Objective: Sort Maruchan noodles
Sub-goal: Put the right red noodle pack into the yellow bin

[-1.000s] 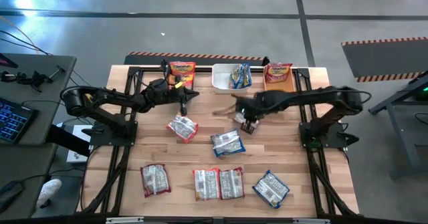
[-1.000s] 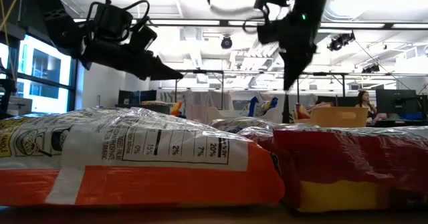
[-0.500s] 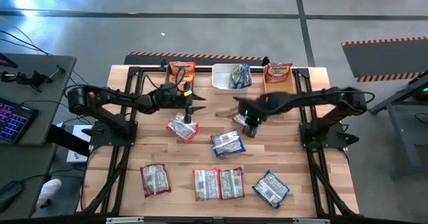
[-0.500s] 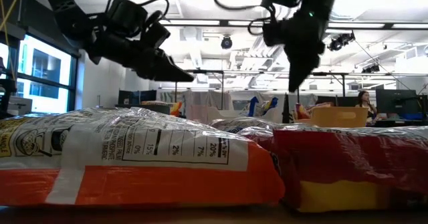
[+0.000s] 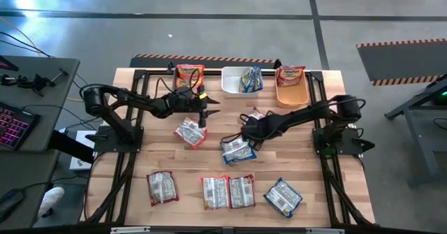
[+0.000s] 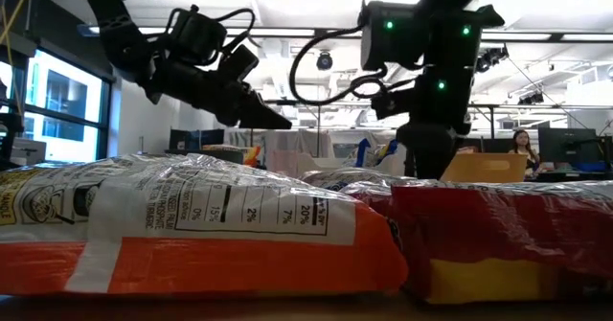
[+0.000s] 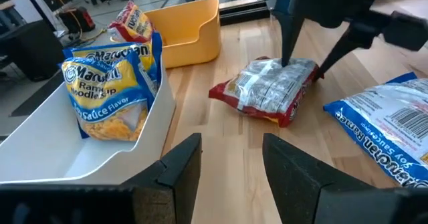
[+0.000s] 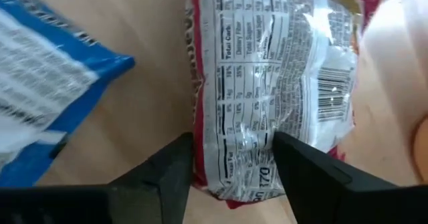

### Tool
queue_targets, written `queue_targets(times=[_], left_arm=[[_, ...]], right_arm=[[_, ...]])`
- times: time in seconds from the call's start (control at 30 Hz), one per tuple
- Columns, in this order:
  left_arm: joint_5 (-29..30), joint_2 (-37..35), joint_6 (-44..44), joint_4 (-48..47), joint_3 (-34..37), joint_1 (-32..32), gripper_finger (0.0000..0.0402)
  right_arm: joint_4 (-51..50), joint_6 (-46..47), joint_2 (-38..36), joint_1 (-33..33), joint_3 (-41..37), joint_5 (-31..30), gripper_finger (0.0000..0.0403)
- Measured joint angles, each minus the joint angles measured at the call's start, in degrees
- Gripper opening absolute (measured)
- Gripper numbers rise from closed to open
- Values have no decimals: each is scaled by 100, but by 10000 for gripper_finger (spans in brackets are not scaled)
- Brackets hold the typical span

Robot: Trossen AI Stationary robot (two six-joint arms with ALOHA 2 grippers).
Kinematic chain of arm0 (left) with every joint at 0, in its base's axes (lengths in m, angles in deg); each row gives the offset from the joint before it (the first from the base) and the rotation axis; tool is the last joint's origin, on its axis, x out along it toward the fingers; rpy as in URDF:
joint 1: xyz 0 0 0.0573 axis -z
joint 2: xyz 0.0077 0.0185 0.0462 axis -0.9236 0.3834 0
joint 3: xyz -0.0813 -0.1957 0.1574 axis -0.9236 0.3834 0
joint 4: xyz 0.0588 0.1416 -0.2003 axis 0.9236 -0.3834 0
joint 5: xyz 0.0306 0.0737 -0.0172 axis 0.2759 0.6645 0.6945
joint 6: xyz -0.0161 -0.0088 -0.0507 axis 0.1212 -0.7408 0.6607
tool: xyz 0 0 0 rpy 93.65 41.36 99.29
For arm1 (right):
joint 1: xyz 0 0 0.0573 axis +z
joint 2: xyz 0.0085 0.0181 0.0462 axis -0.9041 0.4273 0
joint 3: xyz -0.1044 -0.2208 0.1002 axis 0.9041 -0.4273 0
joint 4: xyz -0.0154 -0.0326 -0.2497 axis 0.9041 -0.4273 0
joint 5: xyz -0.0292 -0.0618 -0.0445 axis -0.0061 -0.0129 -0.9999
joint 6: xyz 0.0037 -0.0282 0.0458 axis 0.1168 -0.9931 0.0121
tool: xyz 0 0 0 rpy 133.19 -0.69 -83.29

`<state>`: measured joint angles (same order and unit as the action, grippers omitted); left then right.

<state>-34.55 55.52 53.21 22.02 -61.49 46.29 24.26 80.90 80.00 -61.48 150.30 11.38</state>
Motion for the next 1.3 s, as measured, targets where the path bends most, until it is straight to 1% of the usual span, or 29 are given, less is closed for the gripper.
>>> queue_targets(times=[0.07,0.13,0.37,0.43,0.53,0.67,0.8,0.97,1.1,1.3], left_arm=[[0,1,0,-16,-26,0,147],[0,1,0,1,-32,-4,147],[0,1,-2,-118,-30,-24,147],[0,1,-4,-124,-30,-24,147],[0,1,-55,-140,-30,-24,147],[0,1,-100,-142,-30,-24,153],[-16,1,2,-155,-30,34,170],[-113,92,-139,-152,-30,315,190],[-368,380,-311,-186,-141,550,199],[-352,1225,-306,-245,-683,815,200]], right_arm=[[0,-2,68,0,2,-86,182],[-4,-1,77,0,-2,-134,156],[29,-295,-2,-15,-13,-49,24],[45,-351,-70,-13,-27,-2,7],[111,-348,-233,-74,-42,292,9],[368,-451,-519,-147,-42,633,1],[648,-585,-706,-246,-42,877,0],[978,-765,-783,-354,-41,1139,0],[1045,-837,-786,-411,-39,1268,0],[1011,-890,-788,-411,-38,1204,0]])
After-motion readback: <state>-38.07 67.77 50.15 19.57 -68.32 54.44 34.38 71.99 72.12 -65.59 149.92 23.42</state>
